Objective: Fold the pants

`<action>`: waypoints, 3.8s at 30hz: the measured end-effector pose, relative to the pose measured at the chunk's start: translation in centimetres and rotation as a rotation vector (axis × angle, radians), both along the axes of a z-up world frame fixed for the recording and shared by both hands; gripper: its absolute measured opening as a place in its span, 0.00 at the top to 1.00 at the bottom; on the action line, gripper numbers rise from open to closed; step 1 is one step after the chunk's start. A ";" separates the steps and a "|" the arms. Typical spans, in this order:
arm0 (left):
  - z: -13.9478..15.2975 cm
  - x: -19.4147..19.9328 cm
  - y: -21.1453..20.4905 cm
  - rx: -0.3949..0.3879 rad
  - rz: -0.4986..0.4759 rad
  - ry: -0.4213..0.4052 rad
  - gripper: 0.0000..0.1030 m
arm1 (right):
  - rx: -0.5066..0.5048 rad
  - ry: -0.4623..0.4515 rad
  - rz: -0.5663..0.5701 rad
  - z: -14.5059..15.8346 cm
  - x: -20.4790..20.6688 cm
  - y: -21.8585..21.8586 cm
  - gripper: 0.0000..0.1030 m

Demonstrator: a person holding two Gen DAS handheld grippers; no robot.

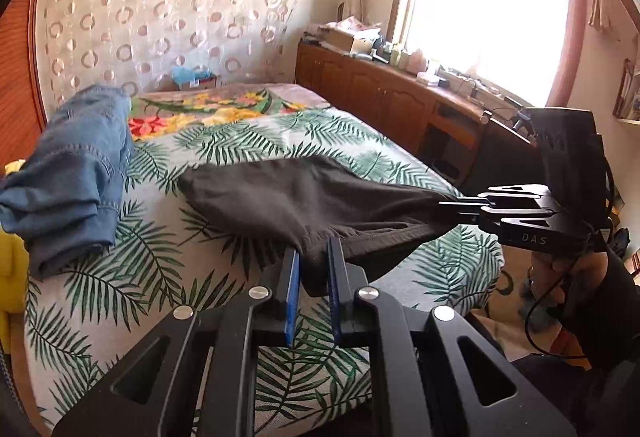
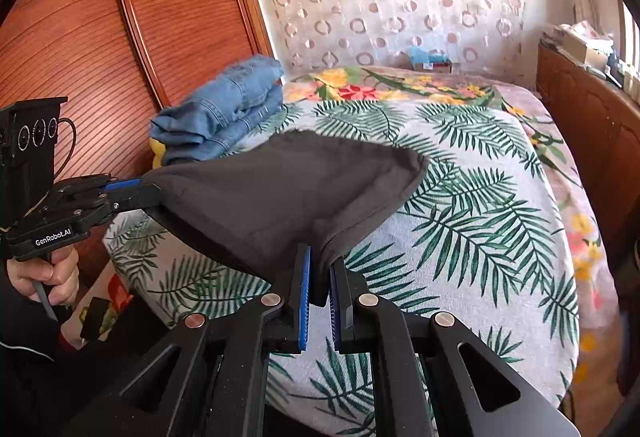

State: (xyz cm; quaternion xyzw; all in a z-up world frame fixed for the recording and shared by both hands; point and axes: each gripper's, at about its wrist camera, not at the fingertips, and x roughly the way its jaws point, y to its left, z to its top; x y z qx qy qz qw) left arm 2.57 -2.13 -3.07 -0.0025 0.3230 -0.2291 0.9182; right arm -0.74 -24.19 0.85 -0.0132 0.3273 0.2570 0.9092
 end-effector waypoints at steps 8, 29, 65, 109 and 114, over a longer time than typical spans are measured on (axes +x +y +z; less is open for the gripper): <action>-0.3 1.6 0.1 0.009 0.009 0.003 0.87 | 0.010 -0.018 -0.001 0.4 0.2 -0.2 0.92; -3.2 14.2 0.9 0.047 0.097 0.096 0.87 | -0.062 -0.018 -0.084 -1.7 12.6 3.8 0.92; -4.4 12.9 0.4 0.114 0.098 0.096 0.45 | -0.092 -0.017 -0.098 -2.6 12.5 1.7 0.59; -6.4 5.0 1.3 0.084 0.081 0.121 0.87 | -0.081 0.047 -0.028 -4.3 4.7 -1.1 0.92; -6.2 4.9 1.5 0.076 0.102 0.126 0.84 | -0.078 0.052 -0.030 -3.9 5.0 -1.0 0.92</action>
